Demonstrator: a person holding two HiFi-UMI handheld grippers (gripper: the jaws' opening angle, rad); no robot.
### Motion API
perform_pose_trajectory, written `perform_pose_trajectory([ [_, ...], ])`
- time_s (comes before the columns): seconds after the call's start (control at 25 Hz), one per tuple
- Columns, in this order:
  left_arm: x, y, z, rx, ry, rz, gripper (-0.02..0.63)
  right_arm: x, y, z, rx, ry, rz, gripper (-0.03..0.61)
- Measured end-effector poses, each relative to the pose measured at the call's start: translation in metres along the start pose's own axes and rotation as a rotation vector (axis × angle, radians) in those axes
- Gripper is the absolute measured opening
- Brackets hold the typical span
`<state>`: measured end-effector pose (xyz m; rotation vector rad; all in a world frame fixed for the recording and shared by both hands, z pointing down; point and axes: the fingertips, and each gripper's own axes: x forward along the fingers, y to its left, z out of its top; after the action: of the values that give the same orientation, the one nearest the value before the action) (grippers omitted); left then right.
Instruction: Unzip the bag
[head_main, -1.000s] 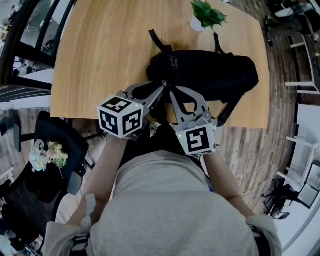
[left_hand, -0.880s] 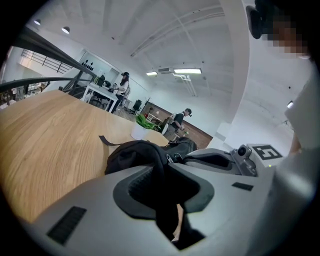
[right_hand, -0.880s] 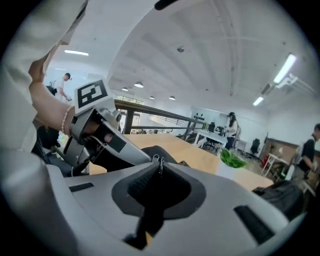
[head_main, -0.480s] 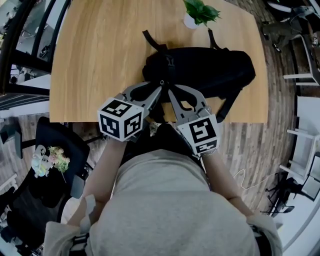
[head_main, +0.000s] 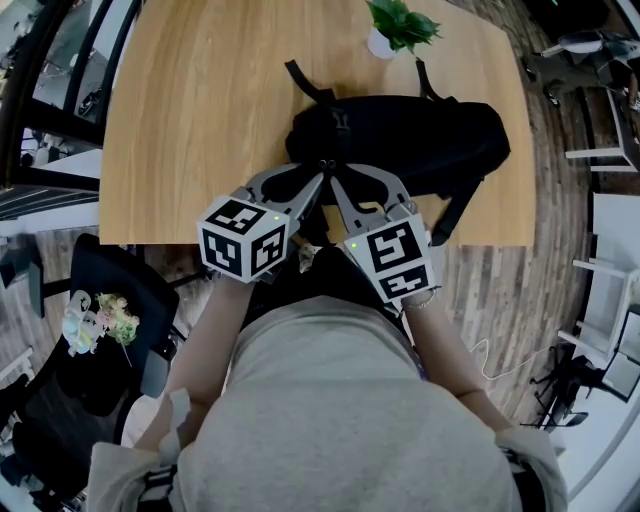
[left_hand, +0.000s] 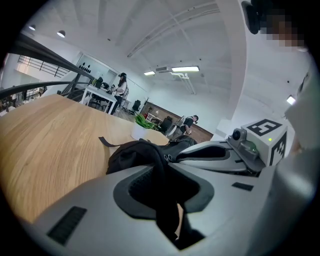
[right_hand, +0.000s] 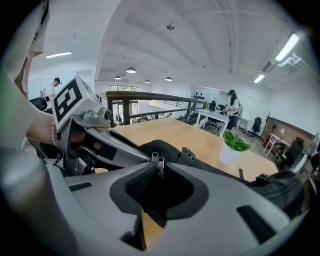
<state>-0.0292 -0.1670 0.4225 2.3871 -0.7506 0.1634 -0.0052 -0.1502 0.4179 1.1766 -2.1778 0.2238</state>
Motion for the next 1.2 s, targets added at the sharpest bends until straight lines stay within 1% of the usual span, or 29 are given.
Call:
perform_pose_trajectory([
  [0.2, -0.001, -0.001, 0.000, 0.006, -0.004, 0.000, 0.083, 0.002, 0.001, 0.001, -0.003, 0.032, 0.011, 0.067],
  [0.4, -0.002, 0.001, 0.000, -0.007, -0.013, 0.002, 0.083, 0.002, 0.001, 0.009, -0.096, 0.055, -0.024, 0.095],
  [0.48, -0.002, 0.001, 0.000, -0.006, -0.013, 0.000, 0.083, 0.002, 0.002, 0.013, -0.110, 0.049, -0.026, 0.097],
  [0.56, -0.001, 0.001, 0.000, -0.005, -0.013, 0.000, 0.083, 0.003, 0.003, 0.015, -0.113, 0.048, -0.024, 0.097],
  [0.64, -0.001, 0.001, 0.000, -0.004, -0.012, 0.000, 0.083, 0.007, 0.003, 0.014, -0.103, 0.054, -0.014, 0.081],
  [0.84, -0.002, 0.000, -0.002, 0.013, 0.001, -0.009, 0.080, 0.012, 0.006, 0.005, -0.023, 0.077, 0.062, 0.051],
  [0.92, -0.003, -0.001, -0.003, 0.020, 0.007, -0.016, 0.078, 0.015, 0.007, -0.001, -0.009, 0.100, 0.090, 0.038],
  [1.0, -0.002, -0.001, -0.004, 0.023, 0.010, -0.022, 0.077, 0.017, 0.007, -0.005, -0.026, 0.118, 0.096, 0.043],
  [1.12, -0.001, -0.001, -0.004, 0.021, 0.006, -0.025, 0.077, 0.016, 0.006, -0.005, -0.081, 0.121, 0.073, 0.049],
  [1.2, -0.001, -0.002, -0.003, 0.019, 0.001, -0.024, 0.077, 0.013, 0.006, -0.003, -0.097, 0.114, 0.057, 0.049],
])
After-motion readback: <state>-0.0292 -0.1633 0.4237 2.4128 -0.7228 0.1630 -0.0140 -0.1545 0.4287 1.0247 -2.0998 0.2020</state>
